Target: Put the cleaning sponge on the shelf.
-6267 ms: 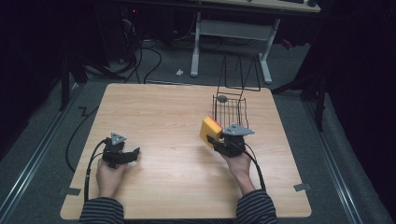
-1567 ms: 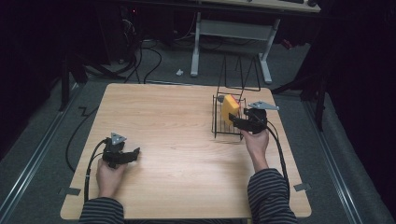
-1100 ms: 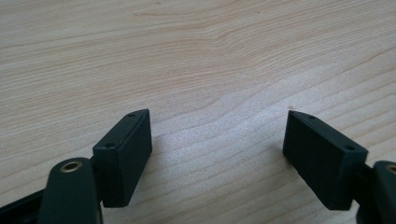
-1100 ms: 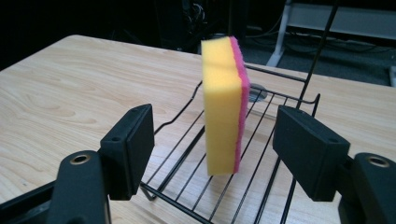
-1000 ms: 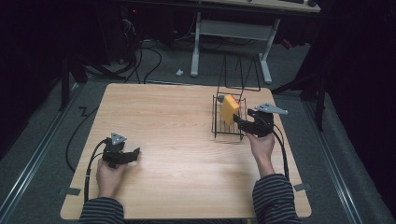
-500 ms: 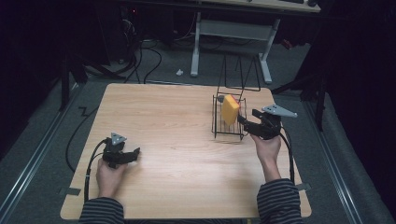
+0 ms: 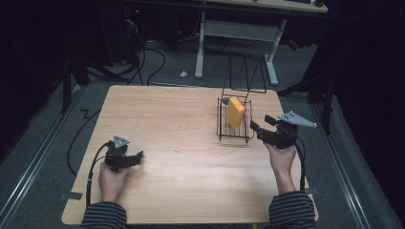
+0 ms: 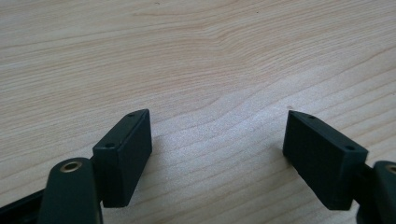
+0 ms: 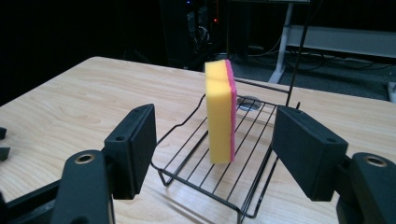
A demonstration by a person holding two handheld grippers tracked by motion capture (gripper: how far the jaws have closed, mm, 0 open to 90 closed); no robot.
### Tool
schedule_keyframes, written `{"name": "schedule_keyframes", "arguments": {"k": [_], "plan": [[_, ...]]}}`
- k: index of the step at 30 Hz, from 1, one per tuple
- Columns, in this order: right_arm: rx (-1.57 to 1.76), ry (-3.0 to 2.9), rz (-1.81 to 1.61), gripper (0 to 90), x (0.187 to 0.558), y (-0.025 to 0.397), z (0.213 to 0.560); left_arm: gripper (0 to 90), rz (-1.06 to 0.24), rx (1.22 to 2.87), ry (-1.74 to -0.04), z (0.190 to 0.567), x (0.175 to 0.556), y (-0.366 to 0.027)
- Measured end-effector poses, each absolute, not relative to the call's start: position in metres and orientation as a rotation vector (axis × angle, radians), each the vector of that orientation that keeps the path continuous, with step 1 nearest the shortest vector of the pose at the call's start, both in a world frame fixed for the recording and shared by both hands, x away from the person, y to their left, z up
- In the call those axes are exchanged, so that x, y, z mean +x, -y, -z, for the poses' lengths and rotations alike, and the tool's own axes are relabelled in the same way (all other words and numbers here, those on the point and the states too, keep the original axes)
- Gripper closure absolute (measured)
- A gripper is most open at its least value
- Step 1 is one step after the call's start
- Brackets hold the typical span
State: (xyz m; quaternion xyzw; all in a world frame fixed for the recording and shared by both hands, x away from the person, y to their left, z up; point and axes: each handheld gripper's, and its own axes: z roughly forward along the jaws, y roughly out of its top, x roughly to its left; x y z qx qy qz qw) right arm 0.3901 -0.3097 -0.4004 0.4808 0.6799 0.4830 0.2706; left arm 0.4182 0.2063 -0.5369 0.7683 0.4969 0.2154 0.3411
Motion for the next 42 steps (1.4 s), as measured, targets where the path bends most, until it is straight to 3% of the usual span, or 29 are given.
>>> {"name": "schedule_keyframes", "arguments": {"k": [42], "plan": [[1.321,-1.752,-1.36,32.0,0.333,0.34,0.419,24.4,-0.561,1.998,-1.294,0.537,0.418,-0.206]]}}
